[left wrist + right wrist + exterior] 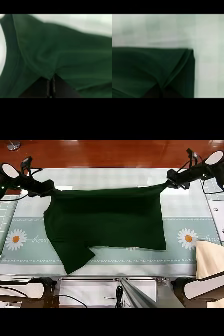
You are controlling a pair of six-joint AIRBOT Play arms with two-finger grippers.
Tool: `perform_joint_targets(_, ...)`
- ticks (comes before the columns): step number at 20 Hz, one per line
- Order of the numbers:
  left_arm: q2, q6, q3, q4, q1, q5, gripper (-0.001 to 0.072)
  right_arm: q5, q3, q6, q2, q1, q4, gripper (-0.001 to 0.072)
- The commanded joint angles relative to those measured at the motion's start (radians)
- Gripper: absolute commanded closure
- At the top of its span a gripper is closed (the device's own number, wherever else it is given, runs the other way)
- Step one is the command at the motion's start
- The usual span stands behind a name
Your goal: Fold the shirts.
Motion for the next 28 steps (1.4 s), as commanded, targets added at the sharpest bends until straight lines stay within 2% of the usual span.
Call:
perform_joint_targets(1,-0.018,0.096,-0.032,0.026,0.006,-0.126,0.0678,0.105,-0.059,-0.042,-0.003,0.003,-0.063,0.0694)
perform_joint_targets(4,-0.032,0.092,-0.059,0.026,0.006,-0.133,0.0678,0.082,-0.13,-0.024,-0.003,0.007,-0.08,0.0693)
perform_joint_targets(5,-0.034,0.092,-0.059,0.026,0.007,-0.134,0.0677,0.077,-0.144,-0.02,-0.003,0.009,-0.079,0.0635)
perform_joint_targets(6,-0.033,0.086,-0.058,0.026,0.008,-0.136,0.0645,0.081,-0.152,-0.016,-0.003,0.009,-0.071,0.035)
perform_joint_targets(7,-0.031,0.055,-0.058,0.027,0.011,-0.153,0.0339,0.103,-0.151,-0.023,-0.002,0.009,-0.061,0.008)
perform_joint_targets(8,-0.031,0.025,-0.048,0.032,0.016,-0.193,0.0017,0.159,-0.134,-0.033,-0.002,0.003,-0.08,0.0086)
perform_joint_targets(11,-0.014,0.023,-0.01,0.114,0.054,-0.356,0.0004,0.316,-0.075,-0.03,0.049,-0.055,-0.188,0.0086)
perform_joint_targets(14,0.055,0.01,-0.122,0.109,0.101,-0.442,0.0004,0.288,-0.147,-0.03,0.198,-0.131,-0.197,0.0086)
perform_joint_targets(17,0.185,0.014,-0.36,0.113,0.137,-0.354,0.0005,0.149,-0.378,-0.063,0.393,-0.171,-0.085,0.0087)
perform_joint_targets(20,0.309,0.011,-0.56,0.057,0.267,-0.294,0.0004,0.071,-0.644,-0.141,0.576,-0.158,0.034,0.0087)
perform_joint_targets(23,0.356,0.101,-0.71,-0.158,0.394,-0.248,0.0004,0.011,-0.875,-0.221,0.699,-0.151,0.206,0.0088)
perform_joint_targets(25,0.356,0.171,-0.774,-0.266,0.439,-0.225,0.0004,-0.011,-0.965,-0.232,0.742,-0.151,0.236,0.0089)
perform_joint_targets(28,0.356,0.216,-0.829,-0.283,0.438,-0.19,0.0004,-0.027,-1.036,-0.232,0.775,-0.151,0.242,0.0089)
